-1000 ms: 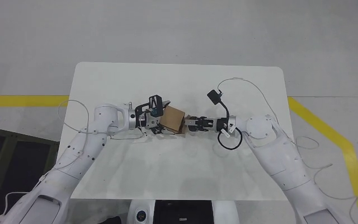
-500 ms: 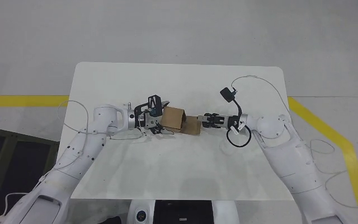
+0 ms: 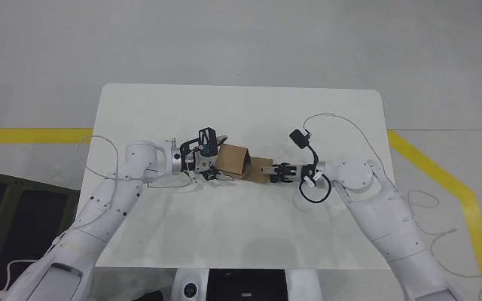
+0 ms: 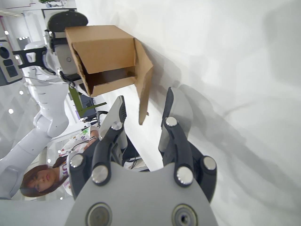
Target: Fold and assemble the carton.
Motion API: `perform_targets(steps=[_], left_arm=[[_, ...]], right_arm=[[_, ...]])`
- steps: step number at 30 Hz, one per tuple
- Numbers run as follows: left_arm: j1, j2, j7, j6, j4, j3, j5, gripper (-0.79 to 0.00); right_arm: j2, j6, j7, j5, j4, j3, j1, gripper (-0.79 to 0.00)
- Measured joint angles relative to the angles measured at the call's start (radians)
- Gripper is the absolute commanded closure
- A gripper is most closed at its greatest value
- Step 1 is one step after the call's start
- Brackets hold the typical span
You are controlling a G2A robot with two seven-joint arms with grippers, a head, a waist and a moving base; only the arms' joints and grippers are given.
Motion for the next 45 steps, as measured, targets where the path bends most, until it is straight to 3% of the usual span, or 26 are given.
perform_targets(steps=[6,17,25,34,45], left_arm=[[0.003,0.0,-0.001,0.001,-0.004,-0.003,0.004,-0.785],[0.004,-0.002,-0.006,-0.002,-0.008,-0.001,0.006,-0.785],[0.002,-0.003,-0.009,-0.004,-0.009,-0.001,0.011,-0.785],[0.001,-0.004,-0.013,-0.006,-0.007,0.0,0.011,-0.785],[-0.004,-0.006,-0.015,-0.009,-0.001,0.002,0.014,-0.785]], right_arm=[[-0.011,-0.076,-0.001,0.087,0.018,-0.013,0.021,-0.305],[-0.021,-0.1,0.001,0.135,-0.005,-0.035,0.045,-0.311],[-0.033,-0.112,0.003,0.18,0.046,-0.062,0.069,-0.246],[-0.043,-0.111,0.001,0.191,0.107,-0.087,0.094,-0.12],[-0.05,-0.093,0.0,0.153,0.126,-0.107,0.125,-0.142]])
